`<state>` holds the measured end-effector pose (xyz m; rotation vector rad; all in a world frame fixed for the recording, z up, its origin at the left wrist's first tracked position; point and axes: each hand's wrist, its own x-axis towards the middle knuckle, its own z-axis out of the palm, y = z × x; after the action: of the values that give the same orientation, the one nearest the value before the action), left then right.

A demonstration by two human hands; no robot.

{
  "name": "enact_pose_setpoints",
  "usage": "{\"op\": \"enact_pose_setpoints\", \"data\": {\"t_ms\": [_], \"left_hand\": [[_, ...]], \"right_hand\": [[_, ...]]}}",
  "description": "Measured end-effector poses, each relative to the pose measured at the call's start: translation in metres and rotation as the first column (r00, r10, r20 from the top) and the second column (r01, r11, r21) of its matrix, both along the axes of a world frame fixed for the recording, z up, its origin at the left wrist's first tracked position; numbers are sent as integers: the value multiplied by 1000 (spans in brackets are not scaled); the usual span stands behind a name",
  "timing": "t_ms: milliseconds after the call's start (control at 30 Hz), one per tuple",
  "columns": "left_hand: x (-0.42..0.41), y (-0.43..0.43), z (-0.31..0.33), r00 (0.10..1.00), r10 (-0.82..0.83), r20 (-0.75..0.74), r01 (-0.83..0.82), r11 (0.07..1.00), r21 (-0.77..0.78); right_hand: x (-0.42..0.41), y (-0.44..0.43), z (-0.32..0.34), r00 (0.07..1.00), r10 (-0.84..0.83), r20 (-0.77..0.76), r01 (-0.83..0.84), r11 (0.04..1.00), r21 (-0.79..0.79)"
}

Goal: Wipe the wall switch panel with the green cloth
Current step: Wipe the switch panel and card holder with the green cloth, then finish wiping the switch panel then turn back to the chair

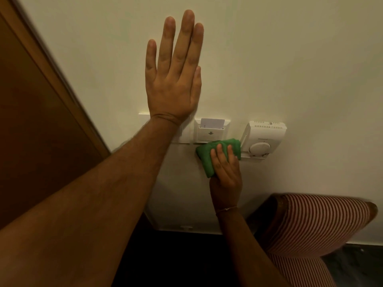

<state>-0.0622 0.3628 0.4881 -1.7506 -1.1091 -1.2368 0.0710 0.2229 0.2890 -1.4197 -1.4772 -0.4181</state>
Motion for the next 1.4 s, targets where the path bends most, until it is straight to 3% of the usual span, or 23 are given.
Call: {"op": "enact_pose_setpoints", "data": {"t_ms": [233, 433, 567, 700, 900, 1033, 1167, 1267, 1400], "left_hand": [[1, -14, 9, 999, 8, -49, -12, 997, -81], [1, -51, -5, 998, -60, 9, 60, 956, -286], [8, -116, -104, 995, -101, -15, 77, 842, -534], [18, -210, -232, 955, -280, -95, 121, 662, -740], [47, -313, -363, 878, -452, -155, 37, 389, -920], [74, -354, -423, 843, -509, -176, -41, 265, -963], [91, -367, -478, 817, -544, -192, -100, 194, -976], [93, -369, -511, 792, -584, -180, -106, 158, -982], [98, -356, -543, 760, -614, -215, -155, 150, -976]], "right_hand": [[6, -14, 11, 997, 79, 1, -78, 987, -138], [23, -62, 18, 985, 163, 60, -145, 961, -236], [41, -115, -15, 982, 174, 72, -133, 910, -393], [74, -186, -75, 991, 133, 32, -90, 814, -573], [141, -282, -178, 995, -47, -86, -43, 573, -818], [177, -324, -236, 978, -182, -106, -12, 453, -891], [207, -330, -295, 938, -324, -119, -16, 304, -952], [228, -314, -336, 940, -328, -95, -16, 236, -972], [252, -289, -391, 938, -340, -70, 18, 249, -968]]}}
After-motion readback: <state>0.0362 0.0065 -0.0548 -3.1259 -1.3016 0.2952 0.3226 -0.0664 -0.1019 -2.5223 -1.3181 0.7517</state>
